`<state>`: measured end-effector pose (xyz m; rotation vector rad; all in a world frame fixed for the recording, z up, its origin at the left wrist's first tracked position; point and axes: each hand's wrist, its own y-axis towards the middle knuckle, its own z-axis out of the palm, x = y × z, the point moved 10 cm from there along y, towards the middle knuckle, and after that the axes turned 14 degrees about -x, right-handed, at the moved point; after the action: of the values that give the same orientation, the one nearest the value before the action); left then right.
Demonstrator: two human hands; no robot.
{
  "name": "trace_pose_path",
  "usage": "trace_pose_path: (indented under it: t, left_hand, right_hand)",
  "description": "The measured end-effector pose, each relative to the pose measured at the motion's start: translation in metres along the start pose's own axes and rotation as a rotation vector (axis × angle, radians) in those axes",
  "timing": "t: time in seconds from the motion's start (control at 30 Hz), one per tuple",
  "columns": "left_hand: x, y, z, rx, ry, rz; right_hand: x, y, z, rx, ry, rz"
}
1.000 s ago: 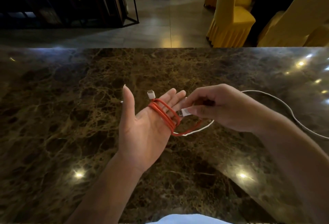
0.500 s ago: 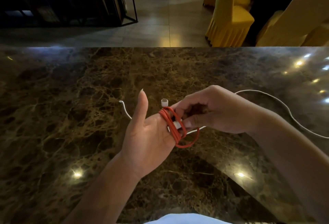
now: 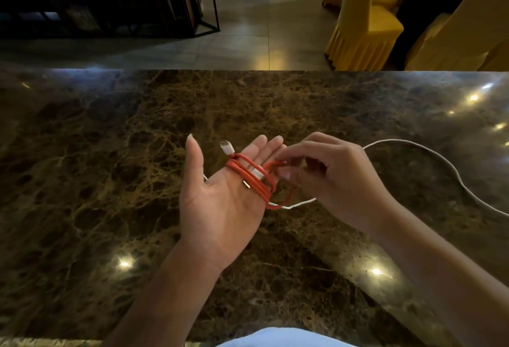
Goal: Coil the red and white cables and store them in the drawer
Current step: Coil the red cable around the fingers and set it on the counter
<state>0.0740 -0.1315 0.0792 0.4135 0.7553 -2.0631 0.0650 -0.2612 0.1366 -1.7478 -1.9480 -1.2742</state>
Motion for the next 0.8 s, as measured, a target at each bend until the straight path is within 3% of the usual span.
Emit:
trace_pose_path:
  t: [0.2,0.33,0.53,0.67,0.8]
  left_hand:
    - [0.002,0.002,-0.003,-0.036,0.116,0.011]
    - [0.011,0.001,0.003,0.044,0.144,-0.056]
    - [0.014,0.003,-0.009,0.018,0.048,-0.064]
    - [0.01,0.009,-0.008,0.018,0.041,-0.054]
    - [0.009,0.014,-0.021,-0.059,0.064,-0.043]
  right_hand:
    - [0.019,0.007,-0.003,-0.04,-0.043,-0.191]
    - [0.043,0.004,0.011,0.089,-0.005,-0.357]
    - [0.032,-0.003,0.022,0.28,0.082,-0.191]
    - [0.045,-0.013,0.015,0.007,-0.176,-0.255]
    - [0.06,-0.02,0.024,-0.062,-0.236,-0.399]
